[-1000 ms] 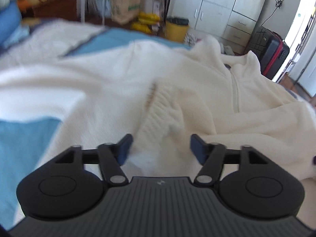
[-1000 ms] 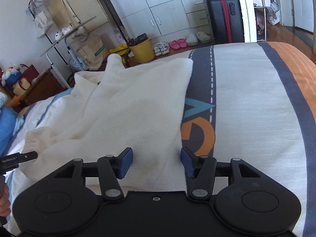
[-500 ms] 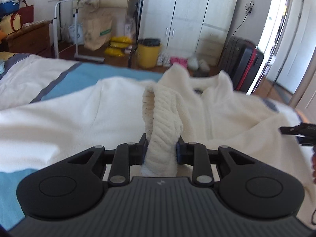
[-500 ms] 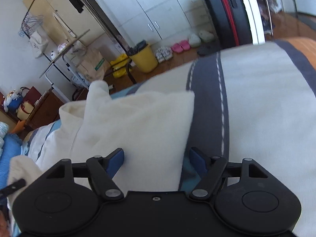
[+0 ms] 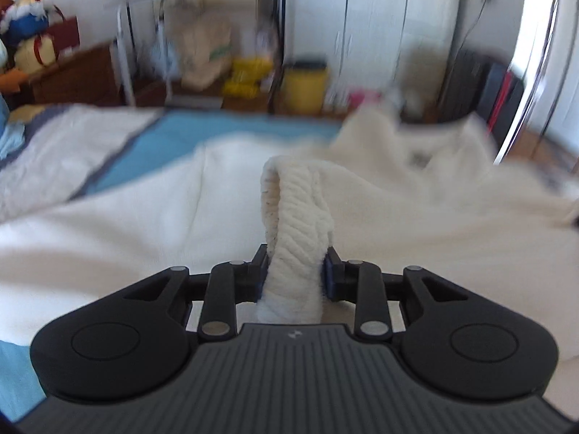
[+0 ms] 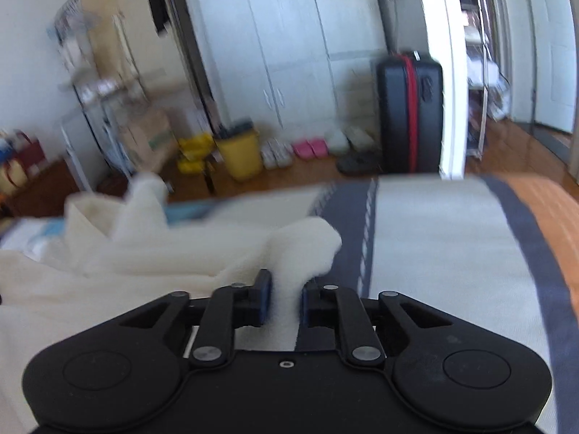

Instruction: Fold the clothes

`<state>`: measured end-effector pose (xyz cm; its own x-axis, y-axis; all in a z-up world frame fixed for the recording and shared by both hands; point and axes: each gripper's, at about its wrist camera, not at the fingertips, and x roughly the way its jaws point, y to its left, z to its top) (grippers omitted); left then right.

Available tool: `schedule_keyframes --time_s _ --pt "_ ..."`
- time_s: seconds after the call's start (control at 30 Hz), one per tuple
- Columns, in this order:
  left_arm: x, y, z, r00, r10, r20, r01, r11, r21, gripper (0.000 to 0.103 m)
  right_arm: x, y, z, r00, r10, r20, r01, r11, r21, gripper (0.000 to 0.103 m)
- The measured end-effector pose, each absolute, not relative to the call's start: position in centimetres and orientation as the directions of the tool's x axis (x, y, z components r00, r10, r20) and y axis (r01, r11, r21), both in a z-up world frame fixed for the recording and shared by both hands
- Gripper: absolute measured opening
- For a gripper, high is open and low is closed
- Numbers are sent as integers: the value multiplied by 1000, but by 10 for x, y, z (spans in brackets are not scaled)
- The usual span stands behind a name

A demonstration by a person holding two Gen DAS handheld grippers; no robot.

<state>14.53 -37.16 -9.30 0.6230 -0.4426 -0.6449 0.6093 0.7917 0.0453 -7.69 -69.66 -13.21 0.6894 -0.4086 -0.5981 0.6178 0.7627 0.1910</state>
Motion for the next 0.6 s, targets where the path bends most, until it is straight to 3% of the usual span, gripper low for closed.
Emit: schedule_keyframes --time_s 0.07,0.1,0.17,0.23,0.33,0.5,0.6 --pt "156 -387 -114 608 -372 -702 604 790 105 35 -82 -693 -128 661 -444 -605 646 746 159 45" --pt "160 -394 -123 604 -336 -723 602 786 138 38 -84 -692 -120 647 -460 -608 663 733 151 48" --pt "146 -400 -112 677 -296 -674 602 749 276 49 -96 -695 -105 610 -494 -620 718 675 169 51" --pt "137 -395 -104 724 -280 -630 589 726 354 58 -118 -691 -92 653 -469 -595 718 633 289 52" --pt "140 -377 -94 704 -291 -647 589 748 305 58 -132 -666 -84 737 -347 -581 617 697 367 52" --pt "157 -317 -93 581 -351 -734 547 837 32 61 -130 -585 -84 708 -293 -642 482 865 137 54" --pt "161 -279 -97 555 -318 -769 485 874 -11 62 -120 -559 -104 660 -256 -707 410 910 53 55"
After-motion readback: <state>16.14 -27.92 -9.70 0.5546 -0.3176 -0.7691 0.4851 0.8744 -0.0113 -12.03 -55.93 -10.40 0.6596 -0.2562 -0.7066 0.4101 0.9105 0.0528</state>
